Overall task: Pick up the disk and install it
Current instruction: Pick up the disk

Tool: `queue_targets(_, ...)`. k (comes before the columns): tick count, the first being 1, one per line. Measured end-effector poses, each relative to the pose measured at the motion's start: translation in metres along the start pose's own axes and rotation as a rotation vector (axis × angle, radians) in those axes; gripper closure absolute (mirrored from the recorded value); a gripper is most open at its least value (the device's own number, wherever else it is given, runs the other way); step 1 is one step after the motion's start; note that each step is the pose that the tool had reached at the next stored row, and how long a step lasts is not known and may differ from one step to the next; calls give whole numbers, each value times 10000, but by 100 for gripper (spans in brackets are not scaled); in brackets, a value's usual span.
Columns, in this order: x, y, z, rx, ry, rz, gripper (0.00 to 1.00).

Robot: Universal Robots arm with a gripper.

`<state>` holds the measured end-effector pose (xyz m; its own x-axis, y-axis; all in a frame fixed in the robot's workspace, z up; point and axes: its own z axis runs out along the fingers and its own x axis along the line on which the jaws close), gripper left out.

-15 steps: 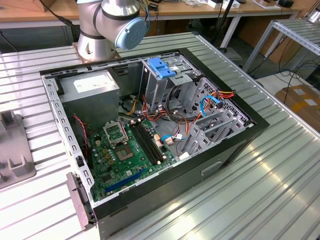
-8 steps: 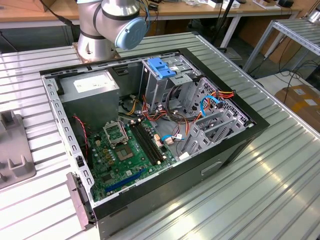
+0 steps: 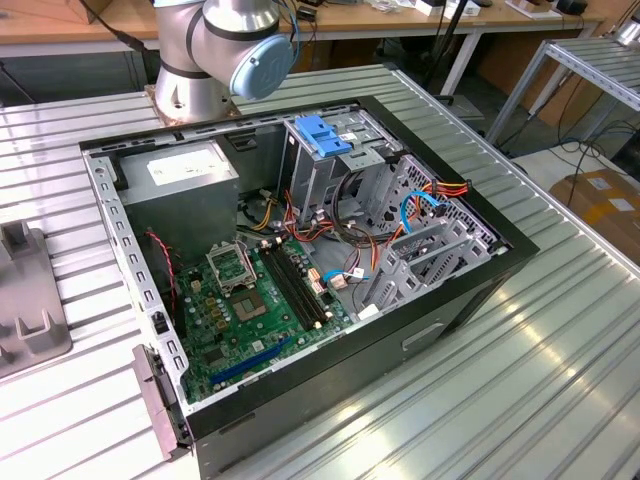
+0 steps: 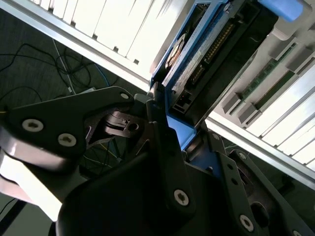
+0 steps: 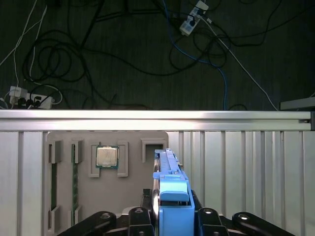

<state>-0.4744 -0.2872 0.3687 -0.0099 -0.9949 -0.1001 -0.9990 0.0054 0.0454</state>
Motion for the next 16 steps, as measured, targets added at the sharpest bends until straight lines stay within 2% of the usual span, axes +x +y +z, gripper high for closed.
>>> queue_targets(16,-3,2,-33,0,-4,0,63)
